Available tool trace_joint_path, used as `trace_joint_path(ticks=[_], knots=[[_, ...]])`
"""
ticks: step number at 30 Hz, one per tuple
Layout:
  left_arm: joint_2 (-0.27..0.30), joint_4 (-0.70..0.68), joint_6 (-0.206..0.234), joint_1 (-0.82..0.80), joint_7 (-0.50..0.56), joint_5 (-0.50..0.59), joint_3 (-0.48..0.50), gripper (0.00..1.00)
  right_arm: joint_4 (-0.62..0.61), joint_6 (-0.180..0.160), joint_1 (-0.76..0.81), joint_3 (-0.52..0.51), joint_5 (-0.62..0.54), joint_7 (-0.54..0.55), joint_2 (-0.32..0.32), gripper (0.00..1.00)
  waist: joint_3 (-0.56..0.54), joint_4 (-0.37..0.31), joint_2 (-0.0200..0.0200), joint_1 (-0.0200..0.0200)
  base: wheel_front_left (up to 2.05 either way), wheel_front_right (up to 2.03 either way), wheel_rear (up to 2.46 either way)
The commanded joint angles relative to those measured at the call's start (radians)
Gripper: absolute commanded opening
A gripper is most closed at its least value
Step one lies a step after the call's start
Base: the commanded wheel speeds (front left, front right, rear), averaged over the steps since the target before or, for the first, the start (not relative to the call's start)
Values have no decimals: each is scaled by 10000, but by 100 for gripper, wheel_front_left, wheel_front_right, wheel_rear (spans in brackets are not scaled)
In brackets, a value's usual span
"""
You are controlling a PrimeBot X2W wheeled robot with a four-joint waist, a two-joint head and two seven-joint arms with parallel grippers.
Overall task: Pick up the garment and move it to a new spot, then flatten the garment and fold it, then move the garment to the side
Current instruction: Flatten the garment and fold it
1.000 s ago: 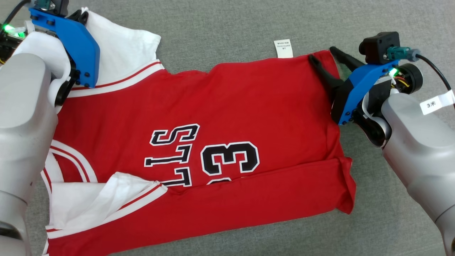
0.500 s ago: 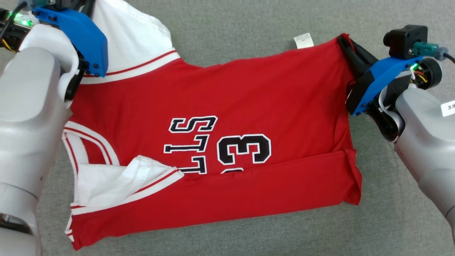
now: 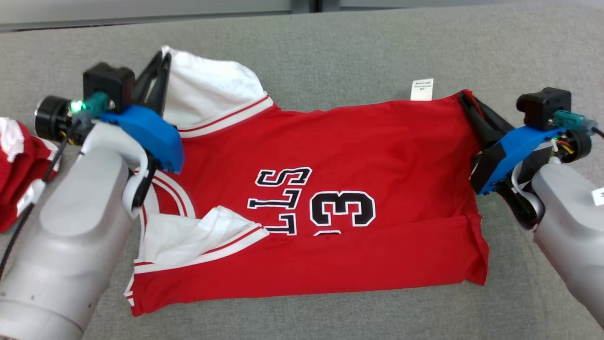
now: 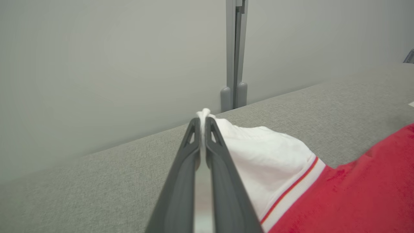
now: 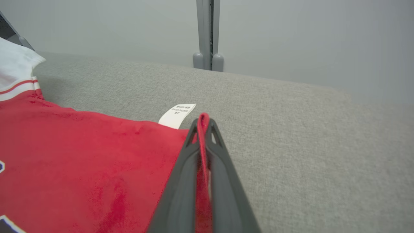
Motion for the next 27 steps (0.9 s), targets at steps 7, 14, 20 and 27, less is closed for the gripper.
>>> trace_joint_path(ticks=[7,14,20,27], knots=[[404,-1882,641,1826,-249,-272,149,0,-1183,0,1525,-1610,-1386,-58,-265,0,-499,271,0,1,0,0,0],[972,-4162,1677,3664,-76,-517,354,0,-1652,0,2703,-2719,-2363,-60,-126,0,-753,392,0,1,0,0,0],[1449,-5836,2464,4942,169,-684,458,0,-1972,0,3412,-3447,-2860,-61,65,0,-922,467,0,1,0,0,0],[1761,-7190,3234,6290,309,-936,608,0,-2286,0,4120,-3990,-3075,-62,349,0,-1137,473,0,1,0,0,0]])
